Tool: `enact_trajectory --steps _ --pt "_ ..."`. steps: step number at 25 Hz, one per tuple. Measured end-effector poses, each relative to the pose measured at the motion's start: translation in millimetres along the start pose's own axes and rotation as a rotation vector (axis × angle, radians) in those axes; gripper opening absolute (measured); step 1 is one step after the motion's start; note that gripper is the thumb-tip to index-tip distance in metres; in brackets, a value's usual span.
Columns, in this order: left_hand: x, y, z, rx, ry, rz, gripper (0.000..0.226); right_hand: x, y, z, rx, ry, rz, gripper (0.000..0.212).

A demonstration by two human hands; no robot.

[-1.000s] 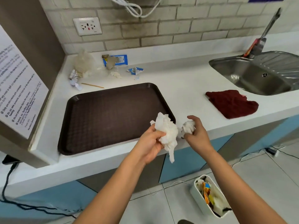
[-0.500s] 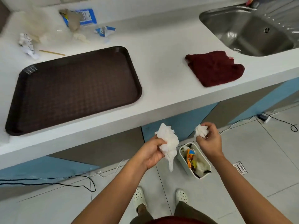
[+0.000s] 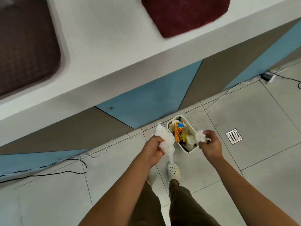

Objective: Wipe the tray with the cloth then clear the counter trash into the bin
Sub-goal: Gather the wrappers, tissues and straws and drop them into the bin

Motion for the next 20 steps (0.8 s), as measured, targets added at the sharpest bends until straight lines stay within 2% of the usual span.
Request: enact_trajectory --steps 9,15,18,20 --pt "136.9 7.8 41.6 0.067 -0.064 0.021 0.056 50.7 47.1 -113.3 0.153 0.254 -0.104 0.023" --pt "216.0 10.7 68.6 0.185 -0.064 0.019 0.048 78.3 75.0 -166.2 0.136 0.326 -0.163 0.018" --pt "236.6 15.7 76.3 0.222 -0.074 0.019 0.044 88.7 81.8 -185.0 0.139 0.364 -0.139 0.027" --pt "251.7 17.7 81.9 0.269 -0.07 0.02 0.042 96.3 84.6 -197.6 0.163 0.385 -0.154 0.023"
Point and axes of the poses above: each hand's wrist, its own x-axis towards the middle knuckle, its own y-axis out of the palm, z = x × y, the point moved 2 cm from there along x, towards the middle knuckle, and after that the axes turned 5 degrees about -z, right-handed, at the moved point
